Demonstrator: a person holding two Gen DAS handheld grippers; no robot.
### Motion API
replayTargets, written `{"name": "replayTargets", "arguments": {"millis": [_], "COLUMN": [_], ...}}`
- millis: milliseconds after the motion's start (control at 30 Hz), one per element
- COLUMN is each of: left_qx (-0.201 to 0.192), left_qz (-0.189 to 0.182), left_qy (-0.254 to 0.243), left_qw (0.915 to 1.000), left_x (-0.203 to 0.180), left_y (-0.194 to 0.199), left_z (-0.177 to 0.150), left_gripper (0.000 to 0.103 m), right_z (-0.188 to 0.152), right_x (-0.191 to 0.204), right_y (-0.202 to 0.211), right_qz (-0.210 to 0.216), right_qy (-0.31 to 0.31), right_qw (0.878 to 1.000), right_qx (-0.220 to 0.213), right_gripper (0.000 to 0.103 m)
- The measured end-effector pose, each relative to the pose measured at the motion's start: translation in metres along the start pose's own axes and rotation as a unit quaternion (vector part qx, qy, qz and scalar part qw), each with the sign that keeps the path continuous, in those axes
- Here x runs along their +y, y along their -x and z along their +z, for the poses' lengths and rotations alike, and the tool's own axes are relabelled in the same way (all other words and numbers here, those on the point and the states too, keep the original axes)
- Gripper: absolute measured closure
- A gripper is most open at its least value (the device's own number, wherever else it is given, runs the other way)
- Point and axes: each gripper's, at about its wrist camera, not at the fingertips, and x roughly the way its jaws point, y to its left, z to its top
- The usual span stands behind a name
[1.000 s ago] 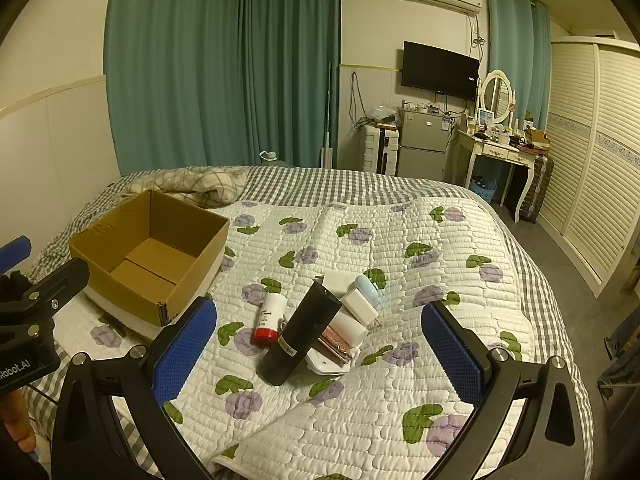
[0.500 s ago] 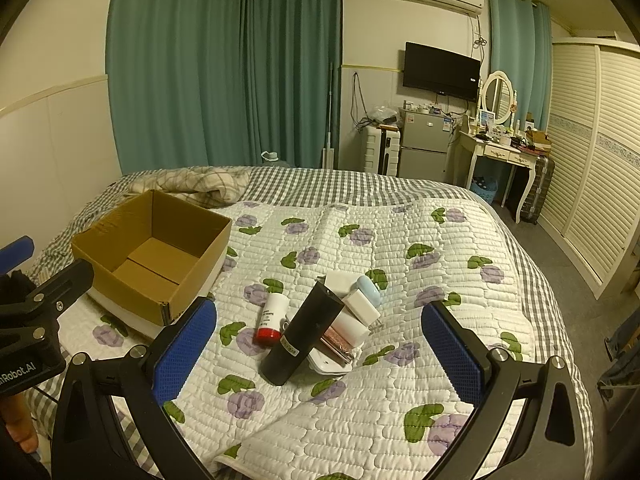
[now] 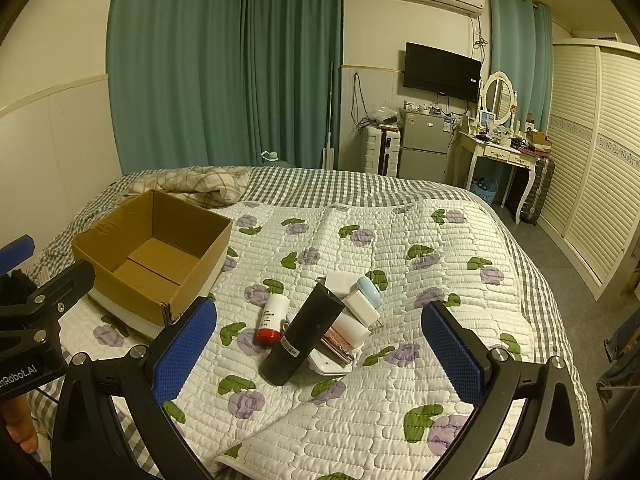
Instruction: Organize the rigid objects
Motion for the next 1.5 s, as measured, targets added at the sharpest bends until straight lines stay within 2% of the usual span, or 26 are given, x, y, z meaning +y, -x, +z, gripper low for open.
{"name": "replayTargets", "arguments": {"millis": [867,1100,1333,1433,1500], "left_qx": [0.01,0.03,0.074,0.101,0.121], "left_qz": [-0.008,0.007,0.06,0.079,0.087], "left_qy": [-0.017,-0.041,-0.089,-0.097,-0.098], "left_qw": [0.9998,0.9987,0.9915,0.987,0.9839], "left_x": [-0.006,0.014,0.047,0.063,0.073], "left_y": [-0.007,-0.023,-0.065,-0.089,-0.105], "left_z": [0.003,0.017,0.028,0.032,0.032], "left_gripper": [0.0,0.002,0.003,0.015,0.037], "right_z": [0.003,0.006,0.005,0.003,0.002], "right_x": [-0.001,-0.014,-0.028,-0.029,-0.029], "right_y": [0.001,-0.019,-0.049,-0.063,-0.072], "right_qz": [0.0,-0.007,-0.02,-0.019,-0.019], "right_qy": [0.003,0.008,0.008,0.011,0.012], "right_qw": [1.0,1.0,0.999,0.999,0.998], "right_qx": [0.0,0.016,0.037,0.046,0.054], "right_gripper": [0.0,0.0,0.0,0.0,0.0]}}
